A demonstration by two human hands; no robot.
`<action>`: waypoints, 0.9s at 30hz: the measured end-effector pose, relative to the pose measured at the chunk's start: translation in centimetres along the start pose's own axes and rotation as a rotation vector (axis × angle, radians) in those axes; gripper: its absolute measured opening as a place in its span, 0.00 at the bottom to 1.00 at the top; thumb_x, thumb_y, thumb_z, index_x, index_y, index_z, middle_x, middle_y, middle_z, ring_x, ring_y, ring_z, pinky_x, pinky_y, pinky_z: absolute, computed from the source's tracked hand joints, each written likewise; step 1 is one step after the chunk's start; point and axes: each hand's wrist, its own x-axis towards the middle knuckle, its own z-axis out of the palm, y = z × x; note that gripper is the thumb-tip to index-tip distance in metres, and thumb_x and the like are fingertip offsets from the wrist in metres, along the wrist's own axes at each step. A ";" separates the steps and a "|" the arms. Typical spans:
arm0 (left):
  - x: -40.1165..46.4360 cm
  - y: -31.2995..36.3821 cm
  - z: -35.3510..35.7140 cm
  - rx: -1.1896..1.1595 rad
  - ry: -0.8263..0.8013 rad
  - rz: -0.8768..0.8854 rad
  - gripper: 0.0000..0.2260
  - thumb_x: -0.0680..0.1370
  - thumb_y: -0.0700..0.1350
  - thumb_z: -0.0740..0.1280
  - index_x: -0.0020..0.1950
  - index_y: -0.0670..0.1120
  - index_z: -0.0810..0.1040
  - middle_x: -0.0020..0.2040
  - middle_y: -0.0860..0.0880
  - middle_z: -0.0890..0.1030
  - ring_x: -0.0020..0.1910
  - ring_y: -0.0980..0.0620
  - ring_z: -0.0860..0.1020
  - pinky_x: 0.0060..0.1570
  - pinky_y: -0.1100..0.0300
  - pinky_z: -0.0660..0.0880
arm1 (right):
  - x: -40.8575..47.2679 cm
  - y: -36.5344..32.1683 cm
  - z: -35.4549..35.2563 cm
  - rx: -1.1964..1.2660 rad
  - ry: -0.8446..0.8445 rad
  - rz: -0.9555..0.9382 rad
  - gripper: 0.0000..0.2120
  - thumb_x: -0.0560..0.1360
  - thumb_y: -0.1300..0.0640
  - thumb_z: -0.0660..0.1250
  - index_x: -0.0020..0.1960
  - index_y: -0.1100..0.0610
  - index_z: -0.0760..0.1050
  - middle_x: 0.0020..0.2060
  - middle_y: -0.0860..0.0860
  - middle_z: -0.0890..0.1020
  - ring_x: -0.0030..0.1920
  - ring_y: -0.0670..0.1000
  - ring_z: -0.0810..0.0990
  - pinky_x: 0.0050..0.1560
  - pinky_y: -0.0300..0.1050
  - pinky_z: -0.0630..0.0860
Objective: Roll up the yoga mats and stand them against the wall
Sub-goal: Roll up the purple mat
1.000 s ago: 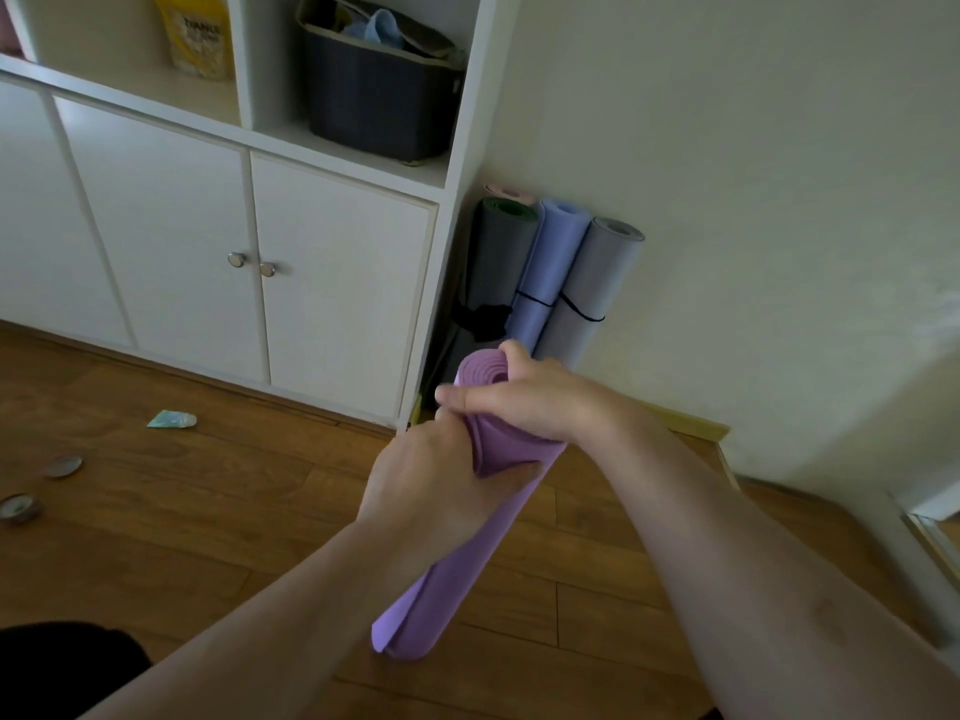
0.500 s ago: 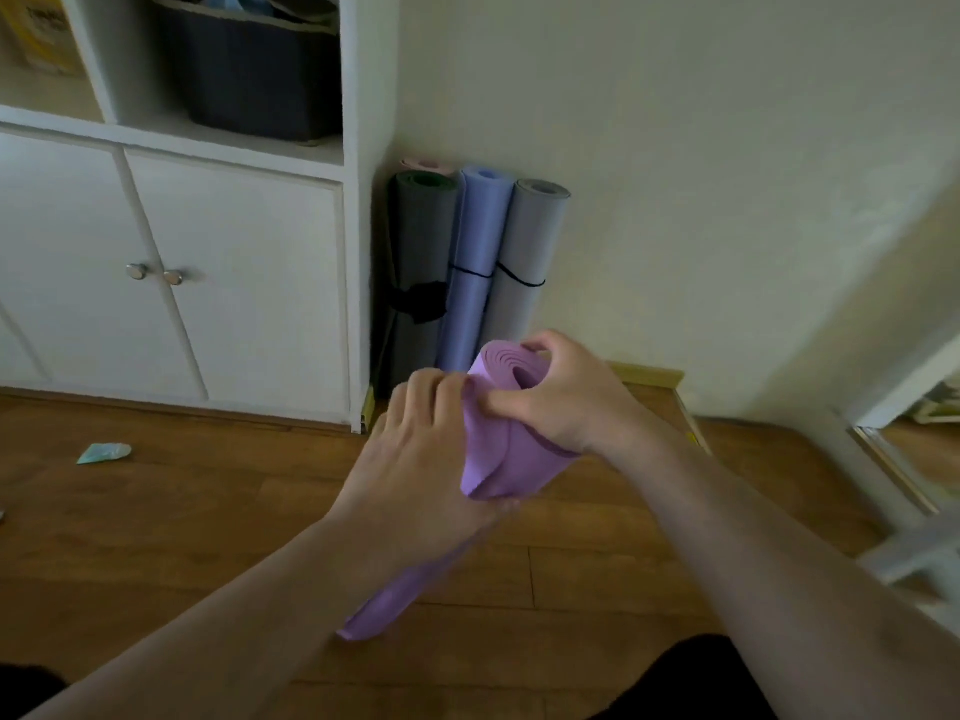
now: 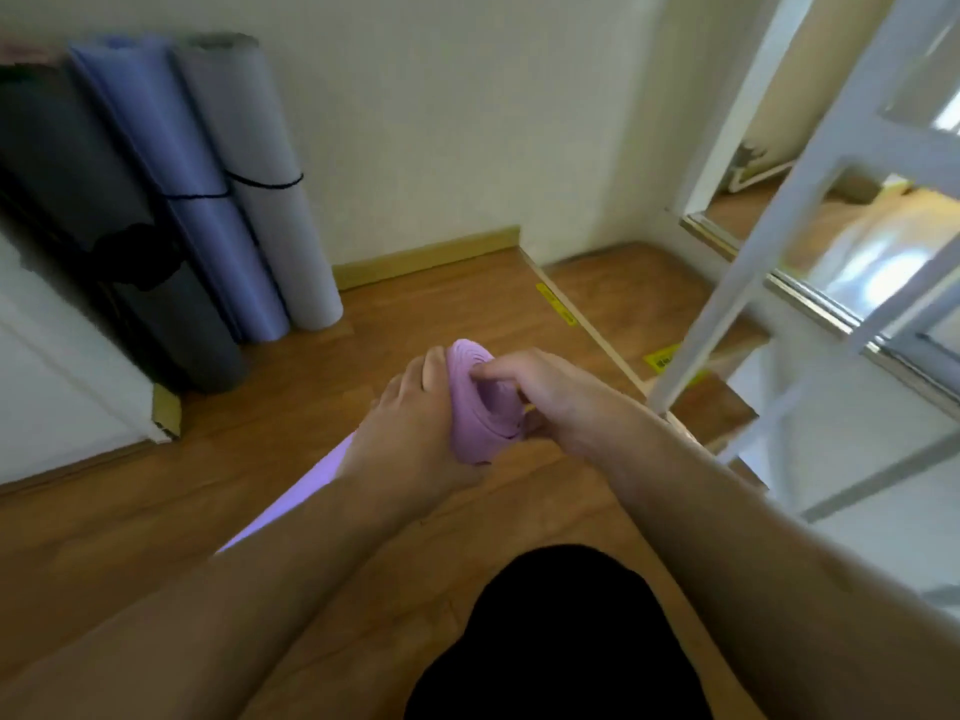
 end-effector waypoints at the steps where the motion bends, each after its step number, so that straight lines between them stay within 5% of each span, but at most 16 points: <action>1: 0.7 0.8 2.2 0.024 -0.046 0.020 0.52 0.60 0.68 0.72 0.79 0.46 0.62 0.70 0.49 0.73 0.68 0.44 0.74 0.64 0.46 0.74 | 0.9 2.2 -1.3 -0.003 0.005 0.049 0.09 0.79 0.47 0.70 0.51 0.54 0.82 0.45 0.54 0.82 0.42 0.56 0.80 0.40 0.47 0.75; 3: 1.9 2.4 7.0 0.080 -0.134 0.090 0.48 0.62 0.73 0.66 0.76 0.48 0.65 0.65 0.51 0.74 0.63 0.44 0.77 0.58 0.46 0.76 | 2.7 7.1 -4.2 0.086 0.013 0.191 0.09 0.80 0.48 0.71 0.51 0.53 0.80 0.44 0.55 0.80 0.39 0.56 0.79 0.39 0.47 0.78; 6: 3.0 4.4 13.0 0.138 -0.281 0.209 0.47 0.65 0.69 0.74 0.76 0.48 0.63 0.65 0.50 0.76 0.60 0.43 0.79 0.48 0.50 0.76 | 3.7 15.4 -9.1 0.284 -0.003 0.328 0.14 0.81 0.49 0.70 0.59 0.58 0.83 0.47 0.58 0.84 0.47 0.62 0.83 0.59 0.62 0.81; 9: 3.7 5.7 17.2 0.196 -0.379 0.308 0.50 0.64 0.71 0.75 0.77 0.48 0.61 0.64 0.50 0.75 0.59 0.43 0.79 0.47 0.49 0.77 | 3.3 23.6 -12.5 0.345 0.194 0.452 0.13 0.85 0.56 0.66 0.63 0.62 0.81 0.54 0.60 0.87 0.53 0.63 0.87 0.59 0.60 0.84; 12: 3.8 6.5 20.1 0.231 -0.433 0.339 0.46 0.63 0.70 0.75 0.73 0.49 0.63 0.60 0.51 0.75 0.56 0.44 0.80 0.42 0.52 0.72 | 2.5 33.3 -13.3 -0.037 0.334 0.574 0.11 0.83 0.61 0.65 0.64 0.58 0.78 0.56 0.58 0.83 0.53 0.59 0.86 0.54 0.57 0.86; 16: 3.1 6.6 21.7 0.256 -0.455 0.387 0.44 0.63 0.69 0.75 0.72 0.50 0.65 0.59 0.53 0.76 0.55 0.47 0.79 0.40 0.54 0.70 | 0.3 42.3 -10.2 -0.692 0.081 0.628 0.27 0.76 0.68 0.67 0.71 0.49 0.68 0.63 0.55 0.71 0.54 0.55 0.77 0.47 0.50 0.84; 19: 3.1 6.3 21.5 0.236 -0.438 0.395 0.42 0.63 0.69 0.74 0.69 0.51 0.66 0.57 0.54 0.76 0.53 0.48 0.79 0.39 0.54 0.72 | -0.8 44.2 -7.6 -0.967 0.035 0.504 0.21 0.77 0.67 0.68 0.65 0.50 0.71 0.63 0.54 0.71 0.56 0.55 0.75 0.53 0.51 0.82; 21: 3.4 6.1 20.7 0.218 -0.425 0.385 0.43 0.63 0.69 0.74 0.70 0.50 0.66 0.58 0.54 0.76 0.54 0.48 0.79 0.41 0.52 0.76 | -0.3 44.2 -7.1 -0.864 0.076 0.485 0.11 0.79 0.65 0.63 0.55 0.51 0.75 0.56 0.52 0.76 0.50 0.53 0.78 0.48 0.49 0.83; 23: 3.6 5.9 19.4 0.183 -0.408 0.366 0.43 0.63 0.70 0.74 0.70 0.51 0.66 0.58 0.54 0.76 0.54 0.48 0.79 0.43 0.50 0.78 | 0.6 43.0 -7.6 -0.446 0.190 0.580 0.09 0.78 0.64 0.60 0.54 0.56 0.76 0.48 0.54 0.81 0.44 0.56 0.83 0.39 0.48 0.83; 27: 3.9 5.2 15.1 0.085 -0.357 0.299 0.43 0.62 0.70 0.74 0.70 0.54 0.65 0.60 0.56 0.76 0.56 0.50 0.79 0.48 0.49 0.79 | 2.6 34.8 -10.4 0.263 0.302 0.593 0.06 0.80 0.62 0.67 0.52 0.66 0.79 0.37 0.59 0.84 0.39 0.61 0.87 0.49 0.59 0.86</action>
